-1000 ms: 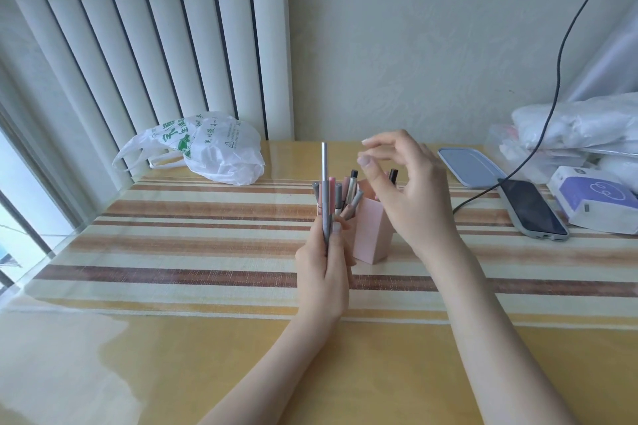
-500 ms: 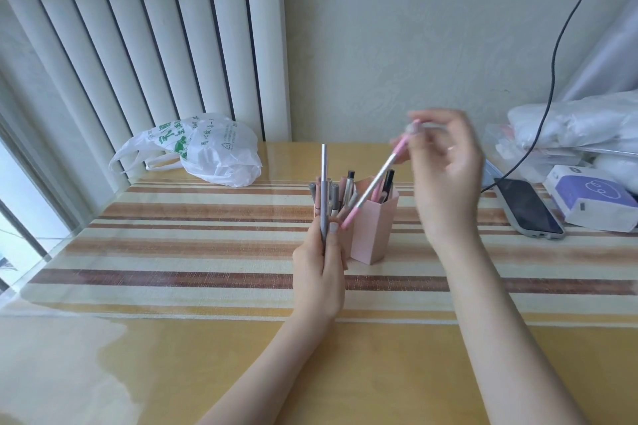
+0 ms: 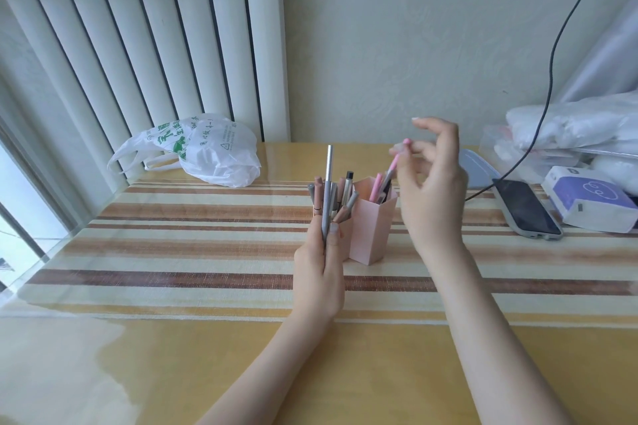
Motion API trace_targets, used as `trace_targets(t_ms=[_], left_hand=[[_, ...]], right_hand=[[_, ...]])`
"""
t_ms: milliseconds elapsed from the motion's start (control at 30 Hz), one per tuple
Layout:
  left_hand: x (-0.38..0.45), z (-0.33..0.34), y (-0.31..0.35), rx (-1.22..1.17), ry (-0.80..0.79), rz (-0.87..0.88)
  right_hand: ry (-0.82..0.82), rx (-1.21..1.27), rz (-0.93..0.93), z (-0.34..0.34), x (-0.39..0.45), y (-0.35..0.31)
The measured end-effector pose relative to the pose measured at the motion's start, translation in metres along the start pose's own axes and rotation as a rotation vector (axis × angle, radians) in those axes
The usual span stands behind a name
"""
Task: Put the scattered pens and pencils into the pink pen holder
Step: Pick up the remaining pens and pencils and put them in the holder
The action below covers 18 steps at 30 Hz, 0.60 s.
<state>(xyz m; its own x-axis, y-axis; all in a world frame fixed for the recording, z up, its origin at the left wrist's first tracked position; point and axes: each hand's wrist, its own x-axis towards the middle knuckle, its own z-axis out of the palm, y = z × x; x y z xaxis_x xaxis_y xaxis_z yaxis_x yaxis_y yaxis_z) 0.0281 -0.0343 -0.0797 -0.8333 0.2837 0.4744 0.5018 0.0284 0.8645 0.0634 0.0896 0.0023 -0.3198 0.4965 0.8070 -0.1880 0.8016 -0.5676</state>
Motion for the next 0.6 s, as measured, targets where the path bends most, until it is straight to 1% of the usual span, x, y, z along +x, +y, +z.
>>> trace_targets(t_ms=[100, 167, 233, 333, 400, 433, 500, 600], left_hand=[[0.0, 0.0, -0.001, -0.002, 0.005, -0.012], [0.0, 0.0, -0.001, -0.016, -0.001, -0.02], [-0.001, 0.0, -0.001, -0.019, -0.017, -0.017], [-0.001, 0.0, -0.001, -0.025, -0.041, -0.009], [-0.001, 0.0, 0.0, -0.022, -0.044, -0.003], [-0.001, 0.0, 0.001, -0.016, -0.041, 0.006], [-0.001, -0.001, 0.002, -0.006, -0.045, 0.034], [-0.002, -0.001, 0.003, 0.004, -0.067, 0.041]], right_hand=[[-0.211, -0.034, 0.022, 0.006, -0.007, 0.006], [-0.302, -0.018, 0.039, 0.007, -0.009, 0.009], [-0.303, -0.021, 0.038, 0.007, -0.008, 0.01], [-0.225, -0.059, -0.011, 0.006, -0.005, 0.006], [-0.187, -0.015, -0.054, 0.003, -0.001, -0.003], [-0.197, 0.035, -0.061, 0.001, 0.001, -0.009], [-0.286, 0.125, -0.052, -0.003, 0.003, -0.022], [-0.478, 0.162, -0.012, 0.0, 0.001, -0.035]])
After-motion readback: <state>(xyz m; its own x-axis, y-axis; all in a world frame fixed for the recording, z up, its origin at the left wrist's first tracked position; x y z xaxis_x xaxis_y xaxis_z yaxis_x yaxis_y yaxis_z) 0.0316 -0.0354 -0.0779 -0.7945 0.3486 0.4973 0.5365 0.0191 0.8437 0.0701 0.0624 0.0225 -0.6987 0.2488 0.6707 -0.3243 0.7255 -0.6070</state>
